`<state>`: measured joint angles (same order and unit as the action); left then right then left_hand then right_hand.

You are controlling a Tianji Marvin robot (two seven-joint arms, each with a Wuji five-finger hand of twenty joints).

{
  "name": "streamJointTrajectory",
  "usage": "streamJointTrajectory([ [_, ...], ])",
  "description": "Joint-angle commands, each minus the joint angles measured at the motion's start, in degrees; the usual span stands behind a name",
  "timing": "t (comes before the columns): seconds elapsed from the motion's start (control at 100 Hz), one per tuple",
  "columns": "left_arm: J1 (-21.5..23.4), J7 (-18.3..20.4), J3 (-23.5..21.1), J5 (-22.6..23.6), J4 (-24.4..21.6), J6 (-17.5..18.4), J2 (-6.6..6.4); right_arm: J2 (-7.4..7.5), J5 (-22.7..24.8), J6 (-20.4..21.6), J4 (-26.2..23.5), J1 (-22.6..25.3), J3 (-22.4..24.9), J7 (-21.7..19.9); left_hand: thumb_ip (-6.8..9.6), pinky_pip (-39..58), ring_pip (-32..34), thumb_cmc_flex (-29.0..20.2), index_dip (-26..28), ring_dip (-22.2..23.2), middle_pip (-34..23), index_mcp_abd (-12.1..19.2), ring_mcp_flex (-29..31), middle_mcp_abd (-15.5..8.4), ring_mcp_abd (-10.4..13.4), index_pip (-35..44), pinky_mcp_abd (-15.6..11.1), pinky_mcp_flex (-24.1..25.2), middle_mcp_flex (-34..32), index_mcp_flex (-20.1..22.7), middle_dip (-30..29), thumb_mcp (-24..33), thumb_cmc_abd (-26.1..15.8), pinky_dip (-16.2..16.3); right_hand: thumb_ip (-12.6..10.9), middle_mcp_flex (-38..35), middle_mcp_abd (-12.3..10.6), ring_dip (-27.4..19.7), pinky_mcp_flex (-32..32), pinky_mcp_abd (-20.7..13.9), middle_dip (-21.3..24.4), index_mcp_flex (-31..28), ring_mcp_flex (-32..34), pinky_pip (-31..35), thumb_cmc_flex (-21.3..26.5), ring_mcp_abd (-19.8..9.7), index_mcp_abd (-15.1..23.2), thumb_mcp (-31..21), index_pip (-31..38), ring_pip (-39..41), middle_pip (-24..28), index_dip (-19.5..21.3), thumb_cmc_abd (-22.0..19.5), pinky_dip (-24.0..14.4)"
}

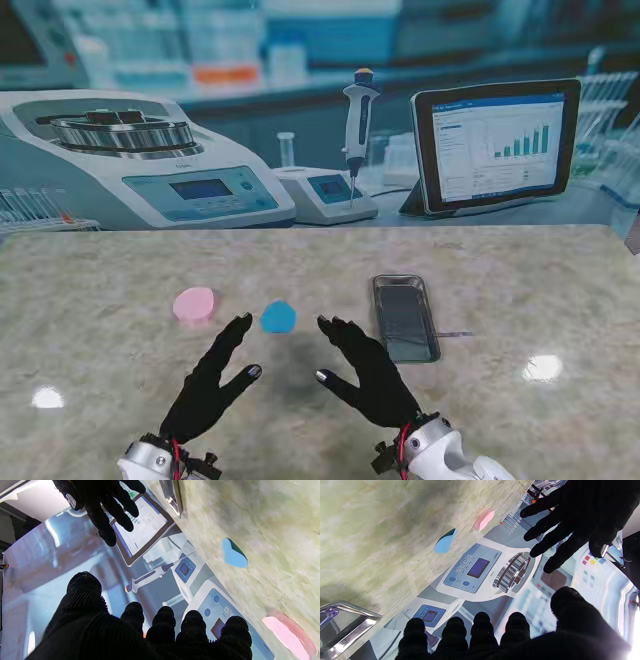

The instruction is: Line a culture dish with filter paper and press it flat with a glass rod

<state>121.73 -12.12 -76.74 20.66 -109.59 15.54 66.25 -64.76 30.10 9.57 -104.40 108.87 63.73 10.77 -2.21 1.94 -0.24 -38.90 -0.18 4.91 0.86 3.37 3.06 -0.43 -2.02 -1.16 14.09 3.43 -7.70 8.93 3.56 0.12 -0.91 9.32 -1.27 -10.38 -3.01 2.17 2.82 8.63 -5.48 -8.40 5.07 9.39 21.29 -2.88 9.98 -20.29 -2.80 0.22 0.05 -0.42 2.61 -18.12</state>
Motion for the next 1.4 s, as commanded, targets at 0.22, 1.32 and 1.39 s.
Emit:
streamJointTrajectory([
  [0.22, 0.4, 0.0, 0.1, -0.1, 0.1, 0.1, -0.03, -0.15, -0.2, -0.2, 0.2, -0.1, -0.4, -0.2, 1.67, -2.7, -1.0, 0.5, 0.0, -1.1, 0.5, 0.5, -1.4, -2.3, 2.2, -1.0, -2.5, -0.1, 1.9, -0.8, -0.2, -1.1, -1.8, -2.8, 1.4, 2.1, -3.0, 0.8, 0.7, -0.3, -1.0, -1.6, -1.1, 0.1, -2.1, -0.8, 2.1, -0.9, -0.1, -1.8, -0.9, 0.0, -0.5, -2.0],
  [1.32, -5.8, 8.3, -4.4, 11.1, -0.8, -5.4, -2.33, -0.37, -1.0, -0.3, -0.8, 0.9, 0.8, 0.3, 1.57, 5.2, 4.2, -1.4, 10.4, 23.3, -3.4, -2.0, -1.3, 0.6, -1.6, 15.5, 0.2, 2.2, 0.9, 0.0, 20.1, -0.9, 0.0, 19.2, 1.4, 1.5, -2.7, 2.6, 1.4, -0.7, -2.5, -1.3, -0.9, 1.8, -1.1, -1.1, 1.8, -0.6, 1.0, -1.5, -0.1, 2.7, -0.5, -5.4],
  [1.39, -6.8, 10.0, -5.0, 13.3, -1.2, -7.2, -2.74, -0.39, -1.1, -0.3, -0.9, 1.0, 0.9, 0.3, 1.56, 3.5, 3.2, -1.3, 9.9, 21.2, -2.9, -1.7, -1.1, 0.2, -1.5, 14.6, 0.2, 1.8, 1.0, 0.0, 19.2, -0.9, 0.0, 18.1, 1.4, 1.5, -2.7, 2.7, 1.4, -0.6, -2.6, -1.3, -0.9, 1.8, -1.1, -1.2, 1.8, -0.5, 1.1, -1.5, -0.1, 2.9, -0.5, -5.5],
])
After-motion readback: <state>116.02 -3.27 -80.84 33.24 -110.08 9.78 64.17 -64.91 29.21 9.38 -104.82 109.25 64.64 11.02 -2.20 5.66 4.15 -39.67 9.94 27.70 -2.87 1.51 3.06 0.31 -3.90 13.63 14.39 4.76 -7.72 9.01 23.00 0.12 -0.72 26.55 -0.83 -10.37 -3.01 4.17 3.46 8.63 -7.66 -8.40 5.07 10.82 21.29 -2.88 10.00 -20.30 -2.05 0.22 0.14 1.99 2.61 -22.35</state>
